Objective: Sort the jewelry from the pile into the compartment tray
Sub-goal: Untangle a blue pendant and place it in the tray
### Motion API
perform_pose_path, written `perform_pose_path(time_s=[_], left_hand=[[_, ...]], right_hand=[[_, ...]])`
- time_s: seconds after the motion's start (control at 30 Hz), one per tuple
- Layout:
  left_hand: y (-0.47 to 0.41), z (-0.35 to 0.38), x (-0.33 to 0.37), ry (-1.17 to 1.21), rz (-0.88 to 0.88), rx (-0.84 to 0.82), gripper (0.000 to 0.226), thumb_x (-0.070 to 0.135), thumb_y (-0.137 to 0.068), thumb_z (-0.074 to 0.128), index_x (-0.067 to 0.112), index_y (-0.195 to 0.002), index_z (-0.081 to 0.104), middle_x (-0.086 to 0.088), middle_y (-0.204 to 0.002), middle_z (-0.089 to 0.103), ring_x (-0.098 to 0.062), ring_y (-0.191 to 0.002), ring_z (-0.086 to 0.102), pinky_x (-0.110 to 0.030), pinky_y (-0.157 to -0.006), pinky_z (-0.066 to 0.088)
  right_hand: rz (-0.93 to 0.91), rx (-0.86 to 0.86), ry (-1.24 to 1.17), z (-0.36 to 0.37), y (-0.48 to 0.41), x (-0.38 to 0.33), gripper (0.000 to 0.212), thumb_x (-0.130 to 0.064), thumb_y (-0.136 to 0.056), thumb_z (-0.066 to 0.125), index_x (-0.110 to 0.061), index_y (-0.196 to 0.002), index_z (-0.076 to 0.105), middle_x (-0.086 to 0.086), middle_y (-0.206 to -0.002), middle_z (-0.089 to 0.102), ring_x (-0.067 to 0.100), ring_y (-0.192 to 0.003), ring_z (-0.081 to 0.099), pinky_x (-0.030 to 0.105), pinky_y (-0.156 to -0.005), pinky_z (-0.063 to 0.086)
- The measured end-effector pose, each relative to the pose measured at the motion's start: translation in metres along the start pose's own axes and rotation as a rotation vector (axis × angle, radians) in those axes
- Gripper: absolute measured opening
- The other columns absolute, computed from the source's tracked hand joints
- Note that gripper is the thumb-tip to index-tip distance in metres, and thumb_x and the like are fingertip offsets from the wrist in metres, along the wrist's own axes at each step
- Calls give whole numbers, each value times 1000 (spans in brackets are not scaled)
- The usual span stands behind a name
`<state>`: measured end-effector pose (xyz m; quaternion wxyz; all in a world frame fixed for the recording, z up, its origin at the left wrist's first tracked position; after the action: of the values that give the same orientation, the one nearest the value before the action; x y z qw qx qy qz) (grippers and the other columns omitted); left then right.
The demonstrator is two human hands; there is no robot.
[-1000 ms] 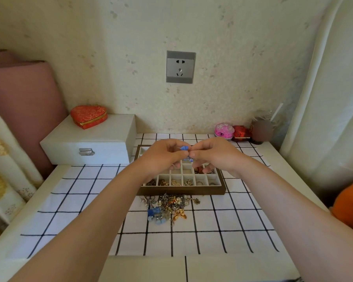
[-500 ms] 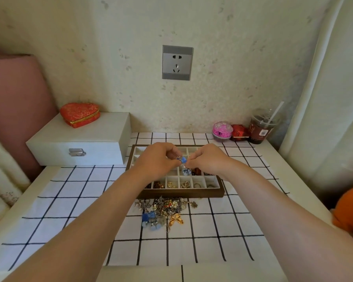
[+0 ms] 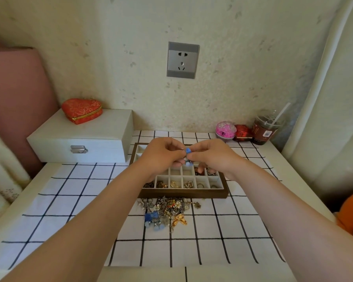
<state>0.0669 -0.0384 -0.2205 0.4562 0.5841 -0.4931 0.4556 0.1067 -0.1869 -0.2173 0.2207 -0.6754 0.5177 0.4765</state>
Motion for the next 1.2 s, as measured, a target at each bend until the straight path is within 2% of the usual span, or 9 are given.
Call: perform_pose_path(time_s=[0.13, 0.23, 0.37, 0.5, 0.73, 0.93, 1.03, 1.13, 1.2], left_hand=[[2, 5, -8, -14, -60, -30, 11, 3, -88, 71, 6, -97, 68, -14, -91, 75, -16, -74, 74, -26, -71, 62], [1, 7, -9, -174, -26, -12, 10, 2, -86, 72, 8, -94, 69, -13, -84, 75, -15, -69, 72, -26, -68, 61], [-5, 10, -4, -526, 121, 30, 9, 11, -83, 75, 19, -86, 73, 2, -77, 73, -8, -70, 66, -21, -67, 54], [-6, 10, -5, -658, 173, 21, 8, 17, -86, 73, 24, -90, 75, 7, -86, 69, -5, -80, 61, -15, -66, 43], [-4, 14, -5, -722, 250, 15, 14, 19, -89, 70, 28, -94, 79, 12, -91, 71, -5, -81, 59, -26, -80, 49], [6, 27, 0, -844, 383, -73, 17, 19, -89, 70, 28, -102, 76, 8, -99, 73, -6, -86, 62, -30, -82, 54], [8, 22, 6, -893, 415, -44, 20, 15, -91, 64, 28, -102, 74, 14, -93, 67, -3, -83, 58, -28, -76, 51], [7, 12, 7, -894, 410, 27, 25, 13, -93, 57, 30, -106, 70, 13, -106, 67, -6, -98, 60, -31, -84, 54], [7, 11, 2, -915, 401, -4, 25, 16, -94, 55, 32, -106, 70, 10, -109, 64, -10, -104, 56, -37, -88, 52]], right_hand=[[-72, -4, 70, 1, 1, -4, 14, -9, -85, 78, -12, -98, 77, 7, -83, 76, 13, -48, 57, 19, -45, 43], [-69, 39, 182, 1, -2, 1, 11, -12, -80, 83, -12, -90, 80, 2, -72, 73, 5, -45, 55, 21, -52, 48], [-90, 94, 355, 4, -8, 3, 8, -21, -77, 85, -27, -78, 80, -9, -74, 72, 6, -77, 66, 31, -78, 56], [-89, 107, 590, 12, -8, -3, 15, -32, -80, 81, -36, -69, 72, -15, -76, 68, 9, -81, 64, 30, -72, 52], [-141, 95, 861, 21, -4, -15, 2, -34, -87, 71, -34, -87, 74, -8, -87, 66, 16, -84, 63, 27, -66, 45], [-138, 5, 809, 11, -1, -10, 32, -10, -84, 58, -34, -93, 77, -11, -86, 68, 15, -88, 64, 28, -73, 52], [-153, -44, 786, 16, 2, -6, 37, -9, -85, 56, -35, -98, 78, -10, -100, 72, 15, -96, 65, 33, -84, 55], [-158, -93, 775, 19, 3, -1, 42, -6, -87, 53, -34, -105, 78, -7, -120, 71, 15, -111, 62, 37, -98, 52], [-149, -104, 756, 18, 2, 1, 43, -4, -88, 52, -35, -106, 77, -11, -114, 70, 13, -107, 62, 33, -93, 52]])
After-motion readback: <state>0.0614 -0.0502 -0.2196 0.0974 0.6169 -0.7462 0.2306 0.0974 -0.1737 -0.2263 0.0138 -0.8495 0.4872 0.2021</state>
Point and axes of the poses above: each hand's wrist, its own y-axis away from the middle knuckle, its own z-axis out of the palm, x = y × z, the point moved 8 cm from there along -y, towards the middle knuckle
